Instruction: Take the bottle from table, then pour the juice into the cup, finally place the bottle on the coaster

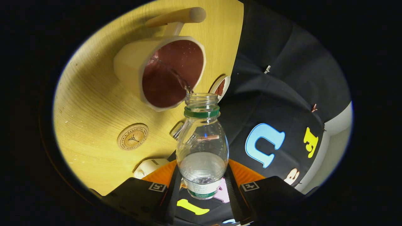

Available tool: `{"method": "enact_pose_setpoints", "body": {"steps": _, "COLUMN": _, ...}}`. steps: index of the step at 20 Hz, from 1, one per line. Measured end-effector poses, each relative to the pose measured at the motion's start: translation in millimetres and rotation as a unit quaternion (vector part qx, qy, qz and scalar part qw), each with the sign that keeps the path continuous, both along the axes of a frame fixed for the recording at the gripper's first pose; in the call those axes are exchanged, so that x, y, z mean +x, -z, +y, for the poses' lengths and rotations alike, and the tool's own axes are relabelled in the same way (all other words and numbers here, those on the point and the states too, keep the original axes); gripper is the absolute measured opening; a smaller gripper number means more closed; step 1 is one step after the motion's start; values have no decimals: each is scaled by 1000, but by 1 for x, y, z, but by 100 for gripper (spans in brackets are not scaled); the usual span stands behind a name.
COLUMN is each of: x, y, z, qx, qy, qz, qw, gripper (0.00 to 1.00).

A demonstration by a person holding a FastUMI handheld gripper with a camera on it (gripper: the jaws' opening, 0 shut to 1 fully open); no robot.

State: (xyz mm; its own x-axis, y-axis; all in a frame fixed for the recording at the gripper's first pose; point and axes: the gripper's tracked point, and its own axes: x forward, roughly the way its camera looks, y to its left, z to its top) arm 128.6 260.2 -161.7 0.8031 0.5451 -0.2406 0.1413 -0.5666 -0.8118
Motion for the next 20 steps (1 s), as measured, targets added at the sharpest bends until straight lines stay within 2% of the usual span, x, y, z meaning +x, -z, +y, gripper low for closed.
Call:
{"method": "enact_pose_setpoints", "body": {"steps": 16, "x": -10, "y": 8, "z": 6, "qx": -49, "qy": -40, "qz": -41, "qw": 997, "gripper": 71}}
{"method": "enact_pose_setpoints", "body": {"steps": 20, "x": -9, "y": 7, "z": 5, "qx": -47, "qy": -33, "qz": -39, "qw": 998, "gripper": 71}}
